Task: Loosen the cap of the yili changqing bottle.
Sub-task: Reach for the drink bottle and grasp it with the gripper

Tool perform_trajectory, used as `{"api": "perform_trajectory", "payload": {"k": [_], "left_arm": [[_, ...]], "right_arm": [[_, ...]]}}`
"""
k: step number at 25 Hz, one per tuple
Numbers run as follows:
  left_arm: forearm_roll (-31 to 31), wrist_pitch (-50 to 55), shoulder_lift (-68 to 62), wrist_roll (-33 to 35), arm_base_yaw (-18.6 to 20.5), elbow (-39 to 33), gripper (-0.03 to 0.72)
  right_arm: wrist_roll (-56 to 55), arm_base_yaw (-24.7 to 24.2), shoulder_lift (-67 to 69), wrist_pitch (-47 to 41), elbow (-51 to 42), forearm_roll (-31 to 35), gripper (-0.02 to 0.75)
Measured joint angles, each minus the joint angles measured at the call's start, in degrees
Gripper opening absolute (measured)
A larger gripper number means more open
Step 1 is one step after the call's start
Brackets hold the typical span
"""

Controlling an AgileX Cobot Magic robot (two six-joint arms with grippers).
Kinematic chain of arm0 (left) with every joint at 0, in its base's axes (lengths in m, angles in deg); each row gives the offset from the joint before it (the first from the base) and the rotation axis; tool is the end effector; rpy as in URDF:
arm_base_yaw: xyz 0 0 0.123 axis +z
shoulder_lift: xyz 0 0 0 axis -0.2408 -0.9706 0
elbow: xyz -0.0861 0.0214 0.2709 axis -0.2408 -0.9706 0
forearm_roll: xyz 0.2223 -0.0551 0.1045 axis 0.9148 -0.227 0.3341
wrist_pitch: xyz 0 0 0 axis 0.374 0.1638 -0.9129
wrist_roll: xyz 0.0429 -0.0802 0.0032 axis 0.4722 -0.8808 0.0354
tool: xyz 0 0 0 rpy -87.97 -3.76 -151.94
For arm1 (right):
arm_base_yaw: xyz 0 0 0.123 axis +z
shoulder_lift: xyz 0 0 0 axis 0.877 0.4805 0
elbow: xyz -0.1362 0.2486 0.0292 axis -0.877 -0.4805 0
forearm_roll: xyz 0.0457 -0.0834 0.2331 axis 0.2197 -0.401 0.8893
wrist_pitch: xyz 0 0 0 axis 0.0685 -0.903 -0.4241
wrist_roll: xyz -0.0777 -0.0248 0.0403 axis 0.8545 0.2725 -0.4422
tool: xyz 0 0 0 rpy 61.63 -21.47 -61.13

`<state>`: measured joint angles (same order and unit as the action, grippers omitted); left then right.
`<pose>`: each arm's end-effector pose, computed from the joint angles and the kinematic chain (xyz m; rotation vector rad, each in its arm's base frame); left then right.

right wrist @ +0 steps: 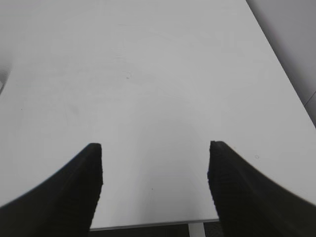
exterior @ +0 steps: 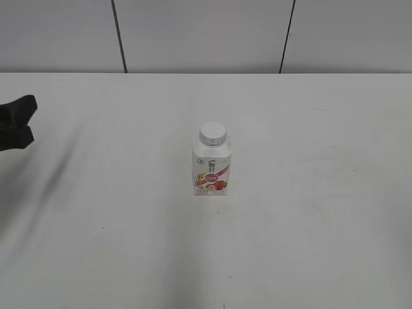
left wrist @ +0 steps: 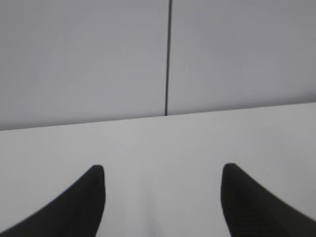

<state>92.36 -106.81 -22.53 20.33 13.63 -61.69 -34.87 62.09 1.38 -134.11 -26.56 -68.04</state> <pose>0.2360 -0.0232 0.1760 0.2131 1.7133 -0.1901 -0.0089 -0.0001 0.2782 -0.0651 2.0517 -0.0217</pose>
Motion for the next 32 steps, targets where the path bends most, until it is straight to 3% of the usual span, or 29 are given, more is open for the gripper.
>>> {"api": "perform_trajectory", "payload": {"k": [4,13,20,26,32], "left_arm": [[7.03,-4.49,-6.84,-1.99,0.00,0.83,0.457],[32.80,-6.13,-19.25,-11.28,0.00,11.73,0.453],[52.27,-7.42,-28.49,-12.73,0.00,21.36,0.463],[55.10,-8.86,-32.42,-13.35,-0.82,25.90,0.555],[55.57,-8.22,-33.92,-13.83,-4.58,28.13,0.566]], "right_arm": [[0.00,0.00,0.00,0.00,0.00,0.00,0.529],[0.00,0.00,0.00,0.00,0.00,0.00,0.529],[0.00,0.00,0.00,0.00,0.00,0.00,0.529],[0.00,0.00,0.00,0.00,0.00,0.00,0.529],[0.00,0.00,0.00,0.00,0.00,0.00,0.529]]}}
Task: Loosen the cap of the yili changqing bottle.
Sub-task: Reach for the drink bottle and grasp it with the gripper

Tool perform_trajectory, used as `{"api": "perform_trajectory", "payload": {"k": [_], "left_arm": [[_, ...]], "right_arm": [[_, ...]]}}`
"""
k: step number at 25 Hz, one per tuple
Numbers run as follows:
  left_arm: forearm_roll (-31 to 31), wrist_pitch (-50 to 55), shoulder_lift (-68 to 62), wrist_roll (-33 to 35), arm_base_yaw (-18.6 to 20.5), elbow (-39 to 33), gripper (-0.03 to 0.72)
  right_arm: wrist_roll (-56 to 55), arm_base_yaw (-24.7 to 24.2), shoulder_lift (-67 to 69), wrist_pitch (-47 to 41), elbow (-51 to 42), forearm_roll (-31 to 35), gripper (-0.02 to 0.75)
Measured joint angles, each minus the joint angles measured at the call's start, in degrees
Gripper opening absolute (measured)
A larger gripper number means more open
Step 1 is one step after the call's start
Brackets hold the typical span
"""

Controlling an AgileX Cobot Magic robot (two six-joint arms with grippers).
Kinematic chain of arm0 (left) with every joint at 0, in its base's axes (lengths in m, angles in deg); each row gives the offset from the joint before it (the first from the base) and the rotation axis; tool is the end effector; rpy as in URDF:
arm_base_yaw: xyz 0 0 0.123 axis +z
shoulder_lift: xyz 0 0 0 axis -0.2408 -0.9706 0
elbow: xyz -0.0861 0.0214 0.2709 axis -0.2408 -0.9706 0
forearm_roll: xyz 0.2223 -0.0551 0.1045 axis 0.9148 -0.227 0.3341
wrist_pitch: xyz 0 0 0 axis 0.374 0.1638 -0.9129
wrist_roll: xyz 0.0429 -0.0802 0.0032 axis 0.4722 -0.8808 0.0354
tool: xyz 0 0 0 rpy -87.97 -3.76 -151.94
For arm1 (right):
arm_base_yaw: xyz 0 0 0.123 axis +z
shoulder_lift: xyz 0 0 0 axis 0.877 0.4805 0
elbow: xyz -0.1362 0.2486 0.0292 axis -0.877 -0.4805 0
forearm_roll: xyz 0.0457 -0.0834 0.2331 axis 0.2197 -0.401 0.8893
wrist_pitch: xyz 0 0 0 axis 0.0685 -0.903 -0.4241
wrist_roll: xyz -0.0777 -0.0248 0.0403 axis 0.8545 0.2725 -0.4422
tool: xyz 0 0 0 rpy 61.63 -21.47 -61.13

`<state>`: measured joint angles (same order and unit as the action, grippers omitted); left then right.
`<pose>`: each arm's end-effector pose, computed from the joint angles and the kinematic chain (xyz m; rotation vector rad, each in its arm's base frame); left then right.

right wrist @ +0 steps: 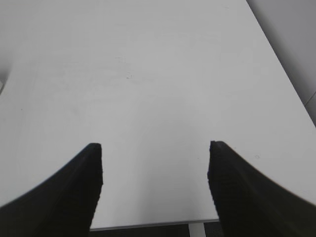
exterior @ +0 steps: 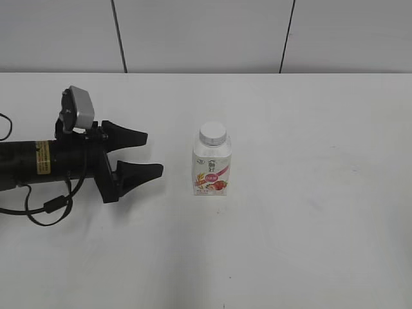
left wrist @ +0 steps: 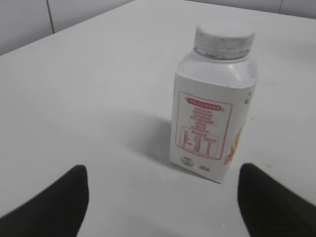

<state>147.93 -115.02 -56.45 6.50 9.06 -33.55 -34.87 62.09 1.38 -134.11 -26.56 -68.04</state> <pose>0.3098 -0.1052 0.0898 1.1075 1.6328 -0.8440 -0.0089 -0.0001 0.2782 -0.0651 2.0517 -0.0217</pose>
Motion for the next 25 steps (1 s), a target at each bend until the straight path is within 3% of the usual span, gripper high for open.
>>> {"api": "perform_trajectory", "payload": {"k": [11,25], "left_arm": [[6.30,0.24,-6.63,-7.91,-6.29,11.72,0.566],[6.86,1.37,-11.94,-9.76,-12.02,18.73,0.566]], "right_arm": [[0.00,0.00,0.00,0.00,0.00,0.00,0.529],[0.00,0.00,0.00,0.00,0.00,0.00,0.529]]}}
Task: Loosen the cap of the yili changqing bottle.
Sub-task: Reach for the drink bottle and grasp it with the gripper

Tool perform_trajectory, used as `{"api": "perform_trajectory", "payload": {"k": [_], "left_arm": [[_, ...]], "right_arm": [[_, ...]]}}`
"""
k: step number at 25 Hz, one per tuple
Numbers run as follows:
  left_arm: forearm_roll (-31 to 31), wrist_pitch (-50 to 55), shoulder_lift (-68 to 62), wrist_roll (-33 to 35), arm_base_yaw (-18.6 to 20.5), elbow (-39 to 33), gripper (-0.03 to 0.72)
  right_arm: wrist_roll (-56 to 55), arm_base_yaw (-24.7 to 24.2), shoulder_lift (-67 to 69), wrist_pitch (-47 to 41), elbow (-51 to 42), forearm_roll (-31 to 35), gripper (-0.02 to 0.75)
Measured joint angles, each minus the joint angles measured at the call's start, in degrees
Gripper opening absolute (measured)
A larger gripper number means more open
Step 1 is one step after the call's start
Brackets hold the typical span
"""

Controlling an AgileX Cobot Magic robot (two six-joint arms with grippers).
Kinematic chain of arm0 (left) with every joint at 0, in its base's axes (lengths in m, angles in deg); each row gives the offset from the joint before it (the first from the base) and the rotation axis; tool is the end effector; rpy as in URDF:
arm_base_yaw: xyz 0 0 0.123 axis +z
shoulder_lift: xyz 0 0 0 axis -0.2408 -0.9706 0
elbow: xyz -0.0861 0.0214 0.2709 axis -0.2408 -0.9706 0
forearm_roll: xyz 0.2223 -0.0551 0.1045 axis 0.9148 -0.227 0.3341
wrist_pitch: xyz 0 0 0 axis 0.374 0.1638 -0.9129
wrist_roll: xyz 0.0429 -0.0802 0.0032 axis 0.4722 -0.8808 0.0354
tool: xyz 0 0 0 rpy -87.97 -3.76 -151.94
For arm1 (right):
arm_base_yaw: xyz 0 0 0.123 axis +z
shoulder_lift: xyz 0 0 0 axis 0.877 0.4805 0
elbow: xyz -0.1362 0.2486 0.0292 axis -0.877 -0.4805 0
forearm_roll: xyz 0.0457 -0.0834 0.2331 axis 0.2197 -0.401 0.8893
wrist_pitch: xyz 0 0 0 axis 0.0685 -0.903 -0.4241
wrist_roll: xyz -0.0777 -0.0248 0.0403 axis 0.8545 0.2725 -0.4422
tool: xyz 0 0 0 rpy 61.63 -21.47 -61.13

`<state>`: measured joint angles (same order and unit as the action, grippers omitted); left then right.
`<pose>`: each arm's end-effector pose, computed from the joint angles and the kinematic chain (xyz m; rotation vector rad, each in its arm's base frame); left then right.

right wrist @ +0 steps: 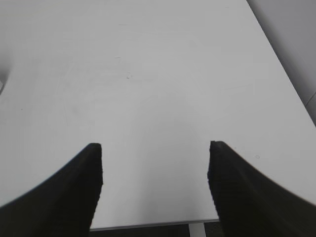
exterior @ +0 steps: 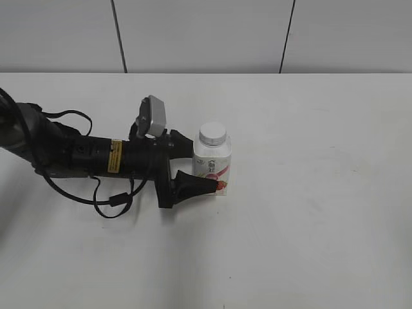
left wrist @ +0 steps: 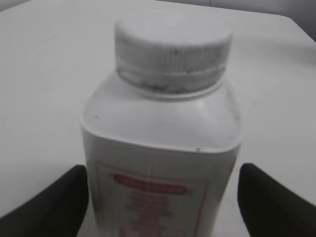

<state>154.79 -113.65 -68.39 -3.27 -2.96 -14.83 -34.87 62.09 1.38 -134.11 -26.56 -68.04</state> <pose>0.3418 -0.1875 0.0607 1.3368 1.5451 -1.0256 -0.0089 -0.0001 0.2782 -0.0651 2.0517 -0.0217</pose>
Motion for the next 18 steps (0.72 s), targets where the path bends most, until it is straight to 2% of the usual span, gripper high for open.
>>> {"api": "perform_trajectory", "payload": {"k": [4,10,14,18], "left_arm": [[-0.26,1.71,0.00,0.00,-0.89,0.11,0.552],[-1.03,2.31,0.00,0.00,-0.89,0.11,0.416],[-1.03,2.31,0.00,0.00,-0.89,0.11,0.414],[-1.03,2.31,0.00,0.00,-0.89,0.11,0.414]], "right_arm": [[0.00,0.00,0.00,0.00,0.00,0.00,0.529],[0.00,0.00,0.00,0.05,0.00,0.00,0.529],[0.00,0.00,1.88,1.98,1.66,0.00,0.529],[0.00,0.00,10.42,3.87,5.72,0.37,0.529]]}}
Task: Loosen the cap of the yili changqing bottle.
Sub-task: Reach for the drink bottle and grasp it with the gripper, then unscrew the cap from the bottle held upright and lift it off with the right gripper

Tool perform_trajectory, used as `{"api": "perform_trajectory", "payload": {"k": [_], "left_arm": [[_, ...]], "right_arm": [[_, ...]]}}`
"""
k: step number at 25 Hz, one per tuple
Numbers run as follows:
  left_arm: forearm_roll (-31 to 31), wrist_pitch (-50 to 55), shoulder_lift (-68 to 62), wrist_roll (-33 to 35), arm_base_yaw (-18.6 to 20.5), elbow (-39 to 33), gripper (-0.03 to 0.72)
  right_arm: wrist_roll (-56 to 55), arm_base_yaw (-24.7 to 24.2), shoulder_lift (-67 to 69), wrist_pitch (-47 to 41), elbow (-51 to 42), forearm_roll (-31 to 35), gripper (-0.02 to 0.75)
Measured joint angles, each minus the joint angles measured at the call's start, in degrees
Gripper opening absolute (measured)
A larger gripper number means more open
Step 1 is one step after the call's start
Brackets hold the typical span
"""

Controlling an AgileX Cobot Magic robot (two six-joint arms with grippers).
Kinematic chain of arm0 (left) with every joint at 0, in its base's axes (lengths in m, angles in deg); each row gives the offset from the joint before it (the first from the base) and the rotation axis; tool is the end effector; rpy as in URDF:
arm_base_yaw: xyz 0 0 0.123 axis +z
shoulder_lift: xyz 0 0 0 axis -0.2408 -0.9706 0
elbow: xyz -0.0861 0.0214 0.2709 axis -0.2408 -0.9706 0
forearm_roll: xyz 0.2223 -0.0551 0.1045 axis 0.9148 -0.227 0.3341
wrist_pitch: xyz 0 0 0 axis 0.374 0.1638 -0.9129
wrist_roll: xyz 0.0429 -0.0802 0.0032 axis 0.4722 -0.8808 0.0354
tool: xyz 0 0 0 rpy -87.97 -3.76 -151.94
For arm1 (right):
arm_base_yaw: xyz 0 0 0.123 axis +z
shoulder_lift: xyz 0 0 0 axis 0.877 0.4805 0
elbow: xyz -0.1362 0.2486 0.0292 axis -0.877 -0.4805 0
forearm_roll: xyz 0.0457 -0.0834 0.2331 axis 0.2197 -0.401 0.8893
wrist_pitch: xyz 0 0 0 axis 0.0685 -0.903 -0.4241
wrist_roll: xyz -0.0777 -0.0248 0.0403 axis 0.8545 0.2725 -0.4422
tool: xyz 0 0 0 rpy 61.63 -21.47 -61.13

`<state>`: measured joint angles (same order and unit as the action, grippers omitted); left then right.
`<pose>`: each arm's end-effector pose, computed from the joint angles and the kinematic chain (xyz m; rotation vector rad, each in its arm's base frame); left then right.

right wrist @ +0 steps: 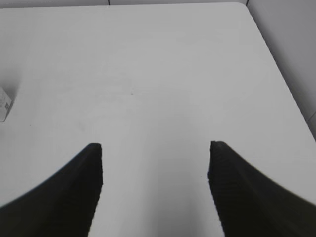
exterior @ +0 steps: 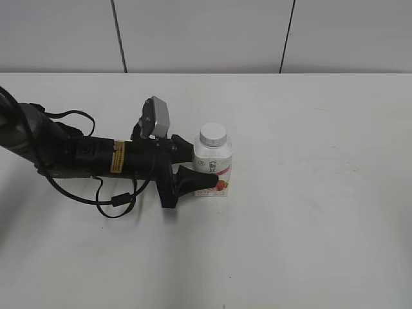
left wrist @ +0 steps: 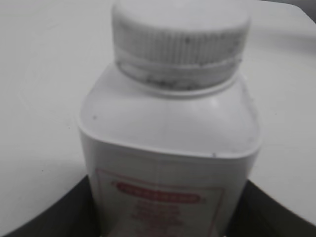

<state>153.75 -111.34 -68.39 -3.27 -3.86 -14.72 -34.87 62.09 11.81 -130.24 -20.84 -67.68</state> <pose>0.3422 -0.1918 0.0586 1.3403 1.5722 -0.9942 0.0143 0.0007 0.3112 -0.0654 2.0663 -0.0140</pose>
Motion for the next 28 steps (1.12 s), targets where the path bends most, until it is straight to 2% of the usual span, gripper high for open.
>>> {"api": "perform_trajectory", "payload": {"k": [8,15,18,23,28], "left_arm": [[0.00,-0.05,0.00,0.00,0.00,0.00,0.412],[0.00,-0.11,0.00,-0.05,0.00,0.00,0.410],[0.00,-0.18,0.00,-0.05,0.00,0.00,0.409],[0.05,-0.18,0.00,-0.05,0.00,0.00,0.407],[0.05,-0.18,0.00,-0.05,0.00,0.00,0.406]], "right_arm": [[0.00,0.00,23.78,-0.63,8.79,2.15,0.529],[0.00,0.00,43.01,-8.11,16.00,3.88,0.529],[0.00,0.00,47.93,-10.19,18.53,4.08,0.512],[1.65,0.00,55.41,-10.82,22.09,4.15,0.438],[3.72,0.29,60.99,-10.98,25.54,5.10,0.426]]}}
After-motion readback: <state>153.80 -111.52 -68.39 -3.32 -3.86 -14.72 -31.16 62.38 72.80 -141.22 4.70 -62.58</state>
